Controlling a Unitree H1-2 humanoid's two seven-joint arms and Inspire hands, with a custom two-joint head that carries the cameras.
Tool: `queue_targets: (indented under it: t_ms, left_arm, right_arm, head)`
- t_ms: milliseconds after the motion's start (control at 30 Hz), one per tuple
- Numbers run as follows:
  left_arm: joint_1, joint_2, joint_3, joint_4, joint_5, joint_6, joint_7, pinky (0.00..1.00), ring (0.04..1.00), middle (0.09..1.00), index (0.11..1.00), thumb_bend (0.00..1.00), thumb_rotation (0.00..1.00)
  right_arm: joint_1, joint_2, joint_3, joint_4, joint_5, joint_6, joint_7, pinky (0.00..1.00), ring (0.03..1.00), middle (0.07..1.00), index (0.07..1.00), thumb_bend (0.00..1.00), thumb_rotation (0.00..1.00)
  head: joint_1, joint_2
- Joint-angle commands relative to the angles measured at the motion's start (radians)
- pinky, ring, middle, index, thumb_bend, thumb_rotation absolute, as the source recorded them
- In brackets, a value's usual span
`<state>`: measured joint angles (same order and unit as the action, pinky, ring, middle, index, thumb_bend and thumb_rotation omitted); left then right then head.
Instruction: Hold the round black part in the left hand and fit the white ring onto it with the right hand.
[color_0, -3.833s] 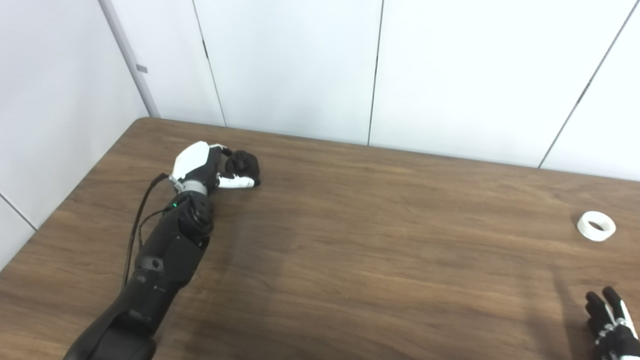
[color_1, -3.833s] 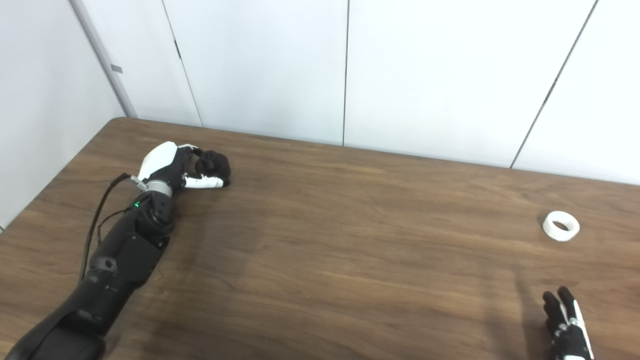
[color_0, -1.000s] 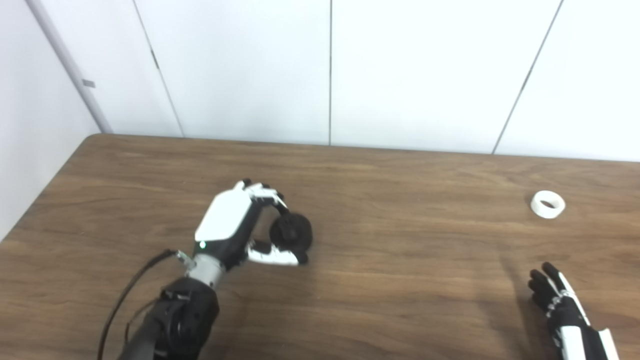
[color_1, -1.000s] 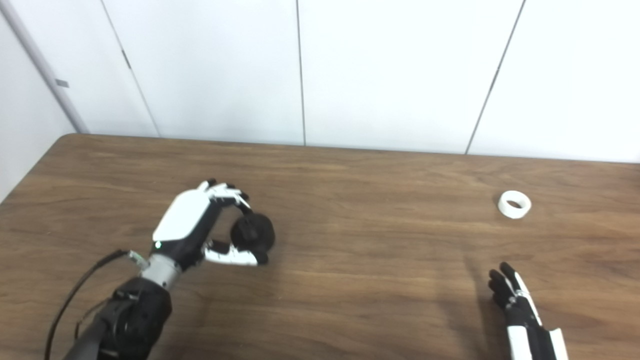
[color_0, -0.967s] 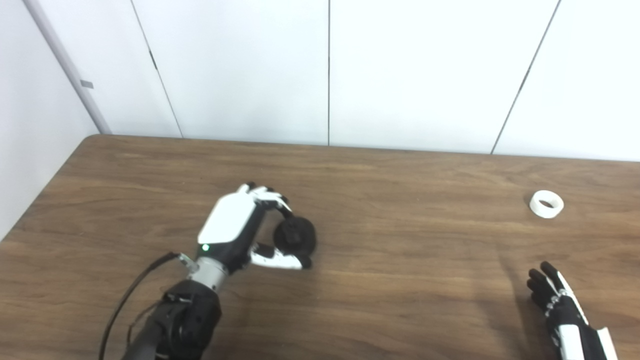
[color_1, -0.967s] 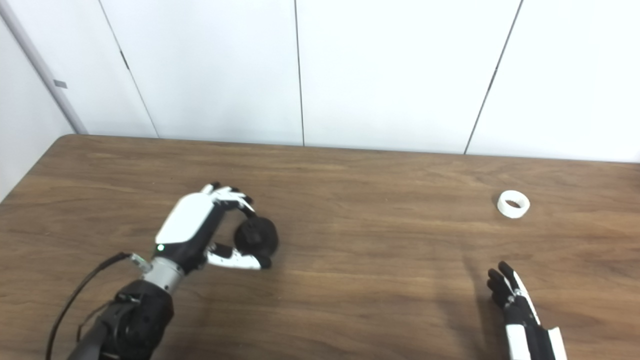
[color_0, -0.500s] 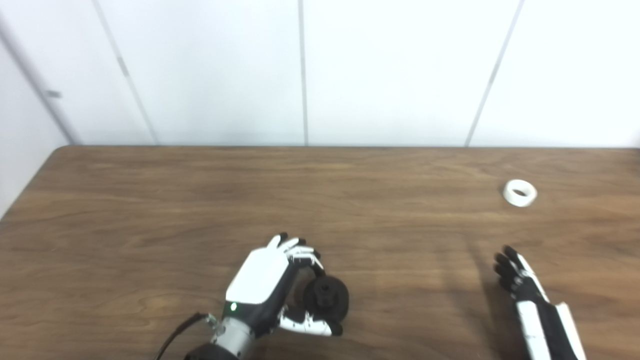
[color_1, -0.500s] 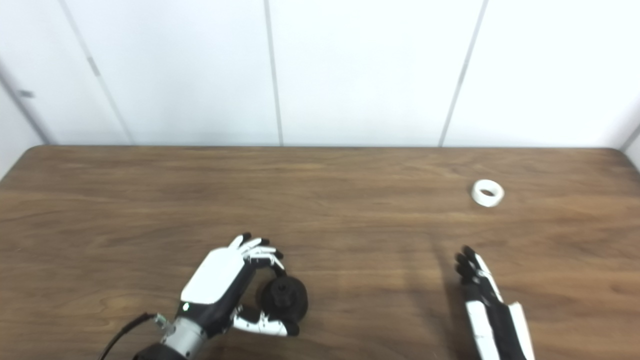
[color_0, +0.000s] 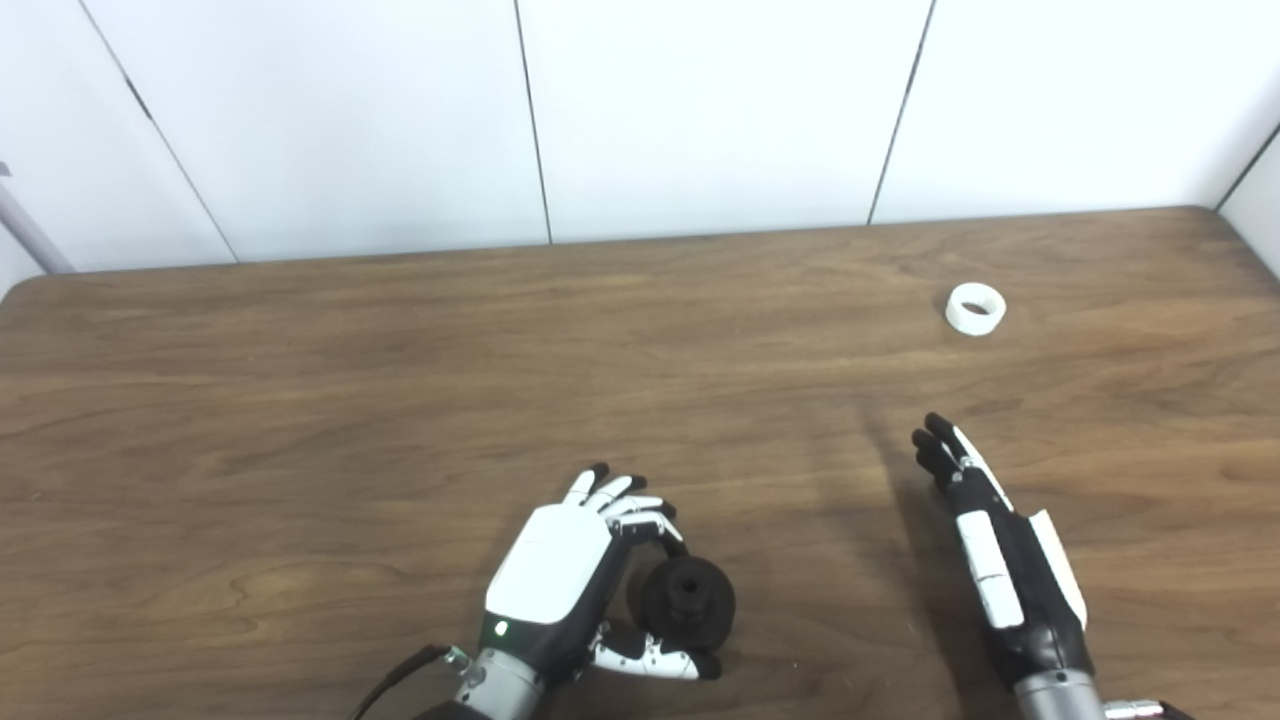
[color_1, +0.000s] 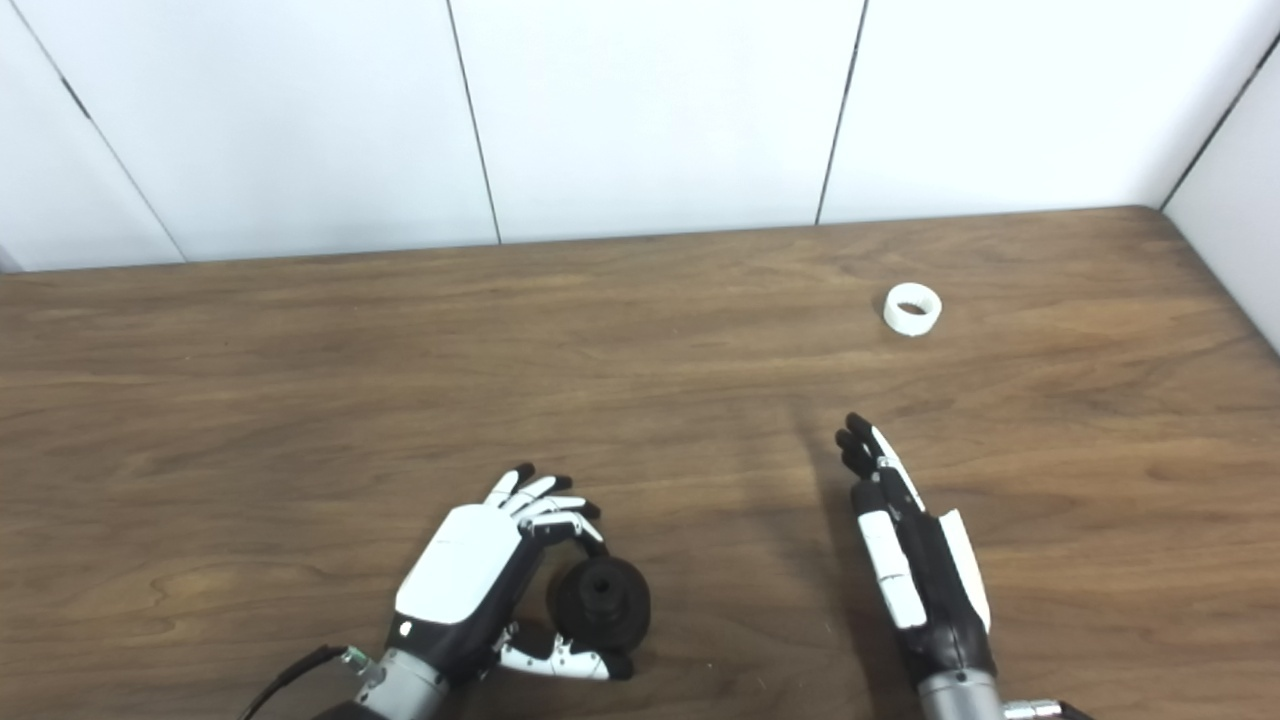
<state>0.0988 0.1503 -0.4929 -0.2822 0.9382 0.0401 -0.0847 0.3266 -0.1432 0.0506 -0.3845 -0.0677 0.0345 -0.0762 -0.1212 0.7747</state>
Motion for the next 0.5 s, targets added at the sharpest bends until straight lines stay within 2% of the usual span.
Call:
queue_targets:
  t_ms: [0, 467]
  left_arm:
    - [0.007, -0.001, -0.002, 0.008, 0.008, -0.014, 0.008, 1.0, 0.913, 0.79, 0.483, 0.52, 0.06]
    - [0.0, 0.005, -0.01, 0.07, 0.043, -0.023, 0.032, 1.0, 0.927, 0.801, 0.484, 0.52, 0.06]
  right_arm:
    - [-0.001, 0.062, 0.007, -0.04, 0.005, 0.003, -0.004, 0.97, 0.936, 0.92, 0.938, 0.58, 1.0]
    - [-0.016, 0.051, -0.017, -0.065, 0.025, 0.036, -0.01, 0.96, 0.936, 0.915, 0.937, 0.56, 1.0]
  head:
    - [-0.002, 0.004]
    - [-0.002, 0.019]
